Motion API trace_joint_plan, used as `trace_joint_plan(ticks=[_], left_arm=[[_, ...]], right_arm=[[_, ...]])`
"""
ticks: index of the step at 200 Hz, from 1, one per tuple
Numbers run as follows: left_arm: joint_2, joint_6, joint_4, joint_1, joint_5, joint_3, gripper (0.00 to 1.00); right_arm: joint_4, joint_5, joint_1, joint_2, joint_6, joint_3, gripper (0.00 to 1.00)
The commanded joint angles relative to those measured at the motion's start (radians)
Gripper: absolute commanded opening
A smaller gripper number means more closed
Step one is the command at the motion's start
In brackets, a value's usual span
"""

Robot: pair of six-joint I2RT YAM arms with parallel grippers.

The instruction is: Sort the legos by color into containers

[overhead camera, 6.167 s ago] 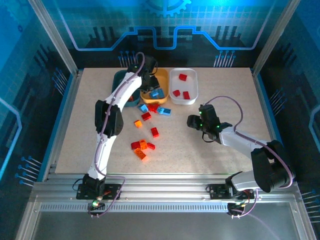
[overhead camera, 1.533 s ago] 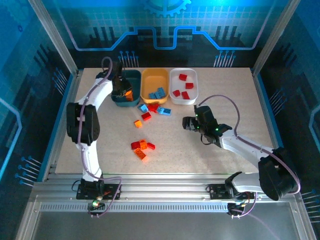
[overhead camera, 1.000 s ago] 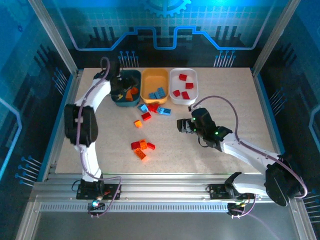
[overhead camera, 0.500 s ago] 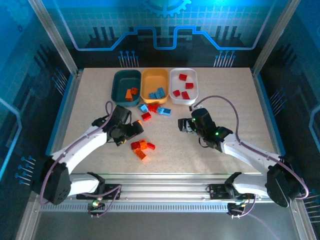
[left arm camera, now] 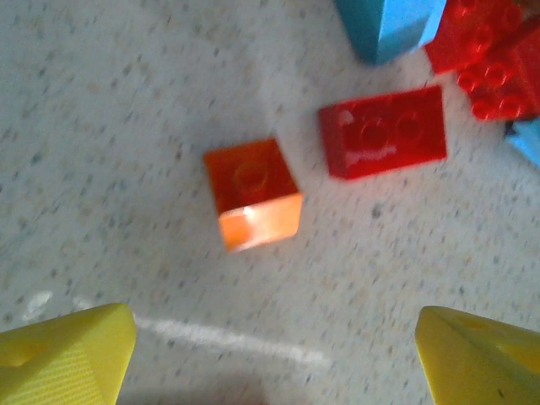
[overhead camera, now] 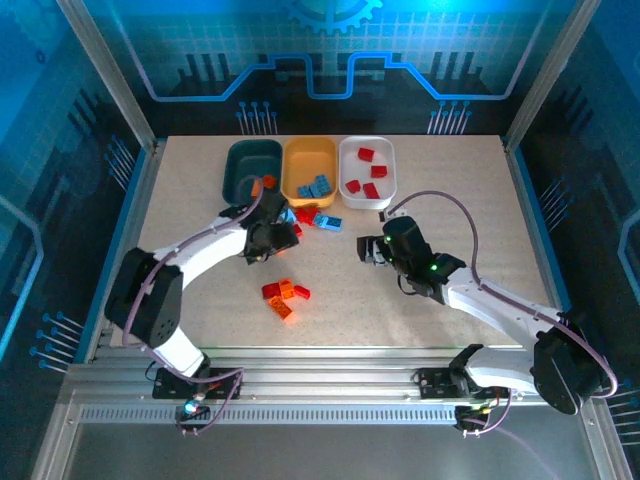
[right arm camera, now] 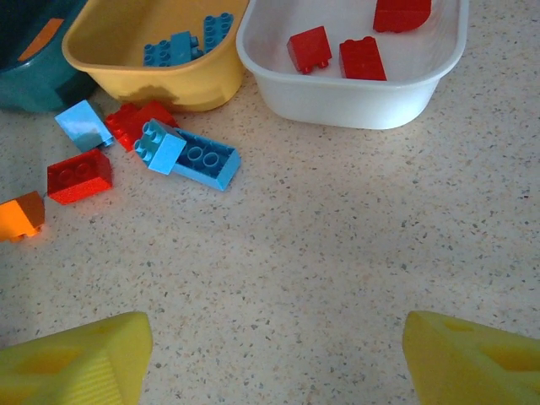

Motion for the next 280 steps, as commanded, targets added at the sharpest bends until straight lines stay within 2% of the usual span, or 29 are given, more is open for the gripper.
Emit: trace_joint_plan(ticks=[1, 26, 86, 104, 121, 139, 149, 166, 185, 211, 241, 280], left_arm=[[0.082, 0.027, -0.029, 0.017, -0.047, 0.078, 0.87], [0.16, 0.031, -0.022, 0.022, -0.041, 0.105, 0.81], [0.217, 0.014, 0.066, 0.053, -0.024, 0.058, 0.67], [0.221, 0.012, 0.081, 0.055, -0.032, 0.046, 0.58], [0.224, 0.014, 0.096, 0.056, -0.028, 0.031, 0.56], [0.231, 0.021, 0.102, 0.059, -0.021, 0.024, 0.46], [0.23, 0.026, 0.105, 0.059, -0.02, 0.017, 0.36], [0.212, 0.033, 0.107, 0.059, -0.021, 0.004, 0.25], [0.164, 0.063, 0.102, 0.061, -0.023, 0.004, 0.21], [0.112, 0.129, 0.016, 0.092, -0.033, 0.115, 0.21], [0.117, 0.169, -0.06, 0.173, 0.02, 0.316, 0.2], [0.235, 0.165, -0.149, 0.27, 0.173, 0.571, 0.19]], right_arm=[[-0.003, 0.035, 0.008, 0.003, -0.008, 0.006, 0.79], [-0.001, 0.034, 0.009, 0.011, -0.01, 0.006, 0.79], [-0.006, 0.023, 0.009, 0.013, -0.006, 0.013, 0.79], [-0.006, 0.023, 0.009, 0.02, -0.006, 0.014, 0.79], [-0.009, 0.017, 0.009, 0.027, -0.007, 0.019, 0.79], [-0.008, 0.016, 0.009, 0.032, -0.005, 0.02, 0.79], [-0.008, 0.019, 0.009, 0.034, -0.006, 0.021, 0.79], [-0.008, 0.019, 0.011, 0.039, -0.005, 0.022, 0.79], [-0.009, 0.02, 0.01, 0.037, -0.005, 0.022, 0.79], [-0.015, 0.087, 0.01, -0.007, 0.022, 0.001, 0.78], [-0.009, 0.216, -0.01, -0.181, 0.036, -0.079, 0.8], [-0.021, 0.288, -0.072, -0.334, 0.125, -0.161, 0.94]])
